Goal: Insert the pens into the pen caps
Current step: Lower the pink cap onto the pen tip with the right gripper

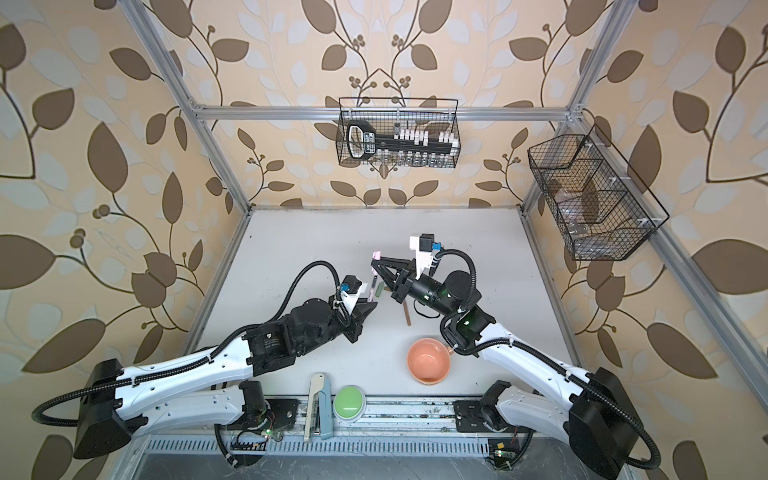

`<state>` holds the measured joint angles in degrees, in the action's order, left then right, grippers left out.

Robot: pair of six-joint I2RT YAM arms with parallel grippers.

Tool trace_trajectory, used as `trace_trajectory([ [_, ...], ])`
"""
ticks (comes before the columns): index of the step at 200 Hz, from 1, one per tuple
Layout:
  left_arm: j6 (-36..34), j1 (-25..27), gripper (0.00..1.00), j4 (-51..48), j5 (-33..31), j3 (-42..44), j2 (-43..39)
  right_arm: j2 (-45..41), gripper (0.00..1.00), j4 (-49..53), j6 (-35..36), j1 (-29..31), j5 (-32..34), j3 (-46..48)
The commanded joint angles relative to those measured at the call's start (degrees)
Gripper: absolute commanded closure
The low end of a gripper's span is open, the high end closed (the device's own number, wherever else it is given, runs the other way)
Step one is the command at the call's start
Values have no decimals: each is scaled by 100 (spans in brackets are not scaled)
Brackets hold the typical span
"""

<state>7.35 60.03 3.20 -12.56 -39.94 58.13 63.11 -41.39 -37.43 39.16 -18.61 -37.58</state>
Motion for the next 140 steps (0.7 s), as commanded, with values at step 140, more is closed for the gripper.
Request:
trace_trajectory([
  [140,-85,9,100,541,-233,-160,-292,8,98,-49,190,214,235,319],
])
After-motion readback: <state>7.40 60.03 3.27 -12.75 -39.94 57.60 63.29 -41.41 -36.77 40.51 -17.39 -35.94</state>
